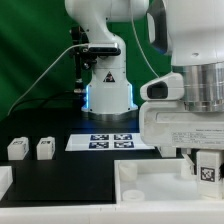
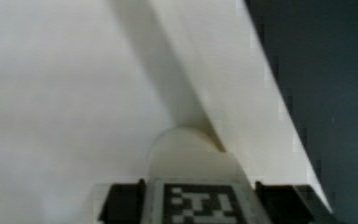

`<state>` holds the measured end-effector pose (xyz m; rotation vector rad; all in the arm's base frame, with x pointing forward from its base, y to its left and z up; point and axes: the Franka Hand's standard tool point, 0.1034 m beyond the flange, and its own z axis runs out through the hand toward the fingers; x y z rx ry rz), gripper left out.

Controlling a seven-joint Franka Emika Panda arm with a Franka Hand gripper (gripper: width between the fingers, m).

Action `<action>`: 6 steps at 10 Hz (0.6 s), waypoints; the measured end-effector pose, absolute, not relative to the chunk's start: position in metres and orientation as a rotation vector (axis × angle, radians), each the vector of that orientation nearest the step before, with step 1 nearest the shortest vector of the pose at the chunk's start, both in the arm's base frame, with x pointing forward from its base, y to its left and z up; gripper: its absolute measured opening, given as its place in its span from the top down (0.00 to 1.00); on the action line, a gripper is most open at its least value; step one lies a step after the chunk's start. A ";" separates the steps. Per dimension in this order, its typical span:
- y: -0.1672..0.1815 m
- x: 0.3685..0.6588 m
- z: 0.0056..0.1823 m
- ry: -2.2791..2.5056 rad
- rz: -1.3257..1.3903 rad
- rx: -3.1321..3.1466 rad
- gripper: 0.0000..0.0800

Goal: Assemble one leg

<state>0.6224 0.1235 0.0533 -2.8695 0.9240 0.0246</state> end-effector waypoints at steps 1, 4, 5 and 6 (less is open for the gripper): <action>0.124 0.624 0.052 1.094 0.038 -2.805 0.63; 0.125 0.628 0.052 1.771 0.116 -2.361 0.63; 0.126 0.628 0.052 1.969 0.151 -2.184 0.63; 0.128 0.627 0.052 1.992 0.153 -2.167 0.63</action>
Offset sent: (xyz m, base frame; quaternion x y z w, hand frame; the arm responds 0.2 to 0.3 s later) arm 0.0064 -0.0067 -0.0107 0.0420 -0.0421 0.4080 0.9110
